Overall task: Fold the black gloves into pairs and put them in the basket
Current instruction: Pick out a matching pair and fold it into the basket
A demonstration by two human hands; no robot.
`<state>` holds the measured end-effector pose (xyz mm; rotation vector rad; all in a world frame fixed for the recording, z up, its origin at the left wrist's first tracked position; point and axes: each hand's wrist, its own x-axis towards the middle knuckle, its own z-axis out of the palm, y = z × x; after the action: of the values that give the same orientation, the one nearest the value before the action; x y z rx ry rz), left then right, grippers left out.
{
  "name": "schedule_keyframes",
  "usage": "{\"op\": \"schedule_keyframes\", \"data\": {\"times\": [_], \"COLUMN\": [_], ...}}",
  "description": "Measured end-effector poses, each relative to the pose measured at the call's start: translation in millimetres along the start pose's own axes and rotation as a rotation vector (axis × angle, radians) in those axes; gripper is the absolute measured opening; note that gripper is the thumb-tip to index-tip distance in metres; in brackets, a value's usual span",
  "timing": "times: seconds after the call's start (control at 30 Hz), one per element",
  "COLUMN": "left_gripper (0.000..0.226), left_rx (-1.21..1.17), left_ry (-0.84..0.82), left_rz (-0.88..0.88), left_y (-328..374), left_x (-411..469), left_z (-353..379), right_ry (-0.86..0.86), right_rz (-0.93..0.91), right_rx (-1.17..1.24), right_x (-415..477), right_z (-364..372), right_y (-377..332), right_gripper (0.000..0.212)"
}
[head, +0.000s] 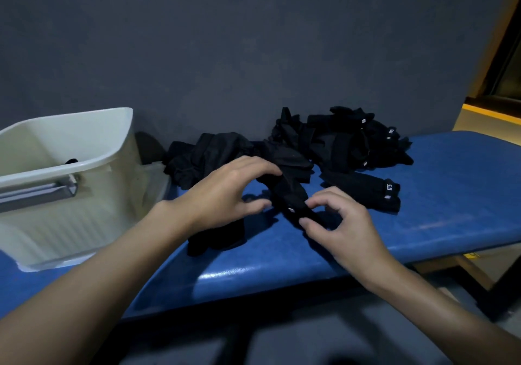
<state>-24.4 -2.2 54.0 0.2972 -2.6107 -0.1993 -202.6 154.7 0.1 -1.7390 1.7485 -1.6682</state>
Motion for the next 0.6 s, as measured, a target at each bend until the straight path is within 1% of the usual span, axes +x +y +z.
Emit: {"op": "schedule_keyframes", "data": {"times": [0.07, 0.13, 0.23, 0.4, 0.5, 0.6], "left_gripper": [0.061, 0.057, 0.052, 0.058, 0.066, 0.066], "left_rx": [-0.061, -0.083, -0.083, 0.013, 0.085, 0.159], "left_ry": [-0.038, -0.062, -0.156, -0.34, -0.404, -0.474], "left_rz": [-0.062, -0.055, -0.085, -0.188, -0.201, -0.209], "left_y": [4, 7, 10, 8, 10, 13], "left_x": [-7, -10, -13, -13, -12, -10], "left_z": [-1, -2, -2, 4, 10, 16], "right_ry": [-0.045, -0.073, -0.108, -0.149, -0.109, -0.115], "right_rz": [0.041, 0.056, 0.054, 0.06, 0.028, 0.049], "right_rx": [0.017, 0.005, 0.018, -0.038, -0.103, -0.163], "right_x": [-2, -2, -3, -6, -4, -2], "right_z": [0, 0, 0, 1, 2, 1], "right_y": [2, 4, 3, 4, 7, 9], "right_gripper": [0.025, 0.022, 0.02, 0.012, 0.01, 0.02]}}
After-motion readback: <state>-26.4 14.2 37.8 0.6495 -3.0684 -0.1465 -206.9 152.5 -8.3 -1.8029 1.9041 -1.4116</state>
